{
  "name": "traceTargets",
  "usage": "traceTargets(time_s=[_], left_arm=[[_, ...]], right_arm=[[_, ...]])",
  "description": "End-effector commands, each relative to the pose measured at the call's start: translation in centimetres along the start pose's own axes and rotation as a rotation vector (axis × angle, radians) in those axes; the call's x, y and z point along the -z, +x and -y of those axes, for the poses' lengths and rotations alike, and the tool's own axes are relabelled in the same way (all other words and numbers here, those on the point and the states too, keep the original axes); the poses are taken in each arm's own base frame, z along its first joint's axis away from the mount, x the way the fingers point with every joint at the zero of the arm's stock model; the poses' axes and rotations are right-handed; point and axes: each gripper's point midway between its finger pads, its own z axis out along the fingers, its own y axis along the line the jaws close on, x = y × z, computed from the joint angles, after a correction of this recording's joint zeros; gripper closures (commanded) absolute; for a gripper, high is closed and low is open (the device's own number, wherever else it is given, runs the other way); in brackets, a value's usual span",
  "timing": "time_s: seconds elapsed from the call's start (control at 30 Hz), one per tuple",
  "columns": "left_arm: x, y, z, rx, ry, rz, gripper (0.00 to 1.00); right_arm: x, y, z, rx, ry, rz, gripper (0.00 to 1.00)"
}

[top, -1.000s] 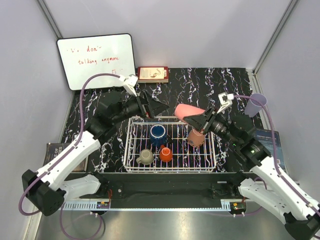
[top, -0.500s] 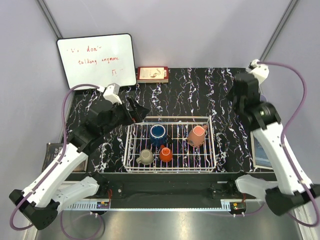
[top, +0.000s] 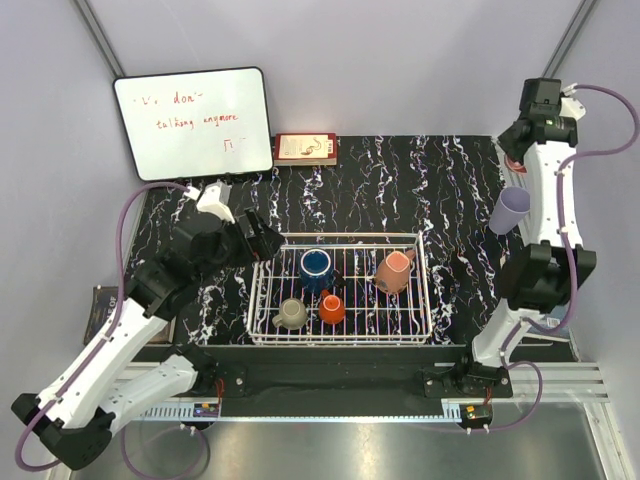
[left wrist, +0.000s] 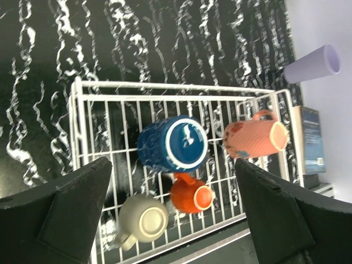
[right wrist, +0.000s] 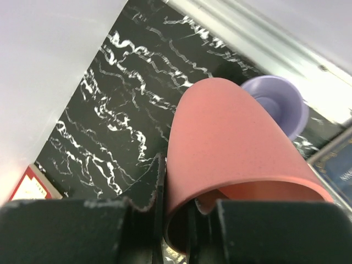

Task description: Unload the cups from the dish rack

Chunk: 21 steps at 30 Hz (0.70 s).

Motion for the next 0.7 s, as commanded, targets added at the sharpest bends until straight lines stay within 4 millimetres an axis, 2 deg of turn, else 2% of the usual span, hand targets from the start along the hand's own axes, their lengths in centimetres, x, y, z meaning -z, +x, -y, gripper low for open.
traceTargets(time_s=[0.0,0.13,0.17,0.23,0.47,0.63,0.67], left_arm=[[-0.2,0.3,-1.0,-0.029,-0.032,0.007,0.02],[-1.1,0.9,-1.4,-0.045,-0.06,-0.029,0.02],[-1.3,1.0,-1.4,-0.042,-0.063,-0.034,0.02],[-1.8,1.4,-1.5,-0.036,-0.071,-0.057,0.02],[-2.7,2.5,-1.6,-0.024,-0.078,-0.104,0.03],[-3.0,2.9,-1.6,-0.014,-0.078,-0.118,0.03],[-3.0,2.9,-1.6,-0.014,-0.077,-0.121,0.03]], right_arm=[[-0.1,0.0,-2.6,-0.003,-0.055,-0.036,1.0],[-0.8,1.8,-4.6,0.05,-0.097,-0.067,1.0],[-0.7,3.0,-5.5,0.081,-0.105,-0.074,1.0],[-1.2,3.9,-5.8,0.105,-0.102,-0.086,1.0],[-5.5,9.0,-3.2,0.169,-0.009,-0.199,1.0],[-8.6,11.4,-2.4,0.187,0.032,-0.238,1.0],[-8.9,11.2,-2.7,0.182,0.027,-0.232,1.0]])
